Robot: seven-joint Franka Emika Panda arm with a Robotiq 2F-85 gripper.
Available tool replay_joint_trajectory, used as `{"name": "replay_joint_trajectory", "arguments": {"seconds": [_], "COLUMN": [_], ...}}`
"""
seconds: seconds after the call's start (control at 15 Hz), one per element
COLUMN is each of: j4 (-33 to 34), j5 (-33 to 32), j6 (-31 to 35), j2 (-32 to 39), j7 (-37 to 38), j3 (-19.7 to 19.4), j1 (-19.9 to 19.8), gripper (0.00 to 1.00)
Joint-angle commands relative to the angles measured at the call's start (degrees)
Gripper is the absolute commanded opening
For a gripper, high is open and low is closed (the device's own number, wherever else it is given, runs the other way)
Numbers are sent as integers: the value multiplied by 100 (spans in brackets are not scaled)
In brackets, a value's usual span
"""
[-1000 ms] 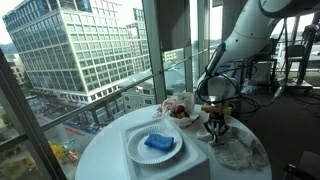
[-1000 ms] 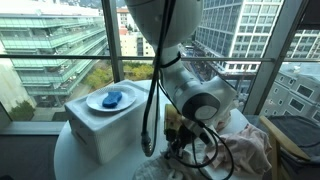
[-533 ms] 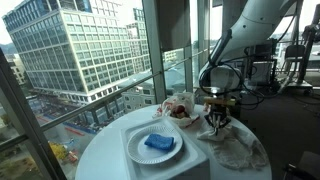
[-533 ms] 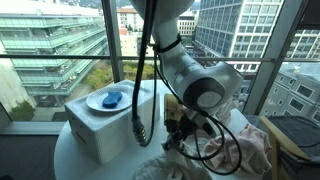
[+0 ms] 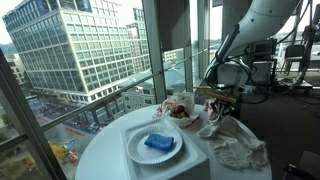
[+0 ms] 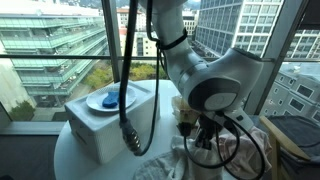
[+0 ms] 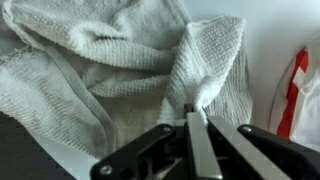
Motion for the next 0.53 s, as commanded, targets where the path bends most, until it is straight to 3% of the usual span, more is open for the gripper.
{"name": "replay_joint_trajectory", "arguments": {"seconds": [0.0,0.27,0.47], "j4": [-51,-62,-48], "j5": [106,-51,-204], "j6": [1001,2005,2610], "j2": [81,382,813], "j7": [479,1272,1999], "j3": [-159,-529,-1116], "j1": [75,253,671], "gripper": [1,1,1]}}
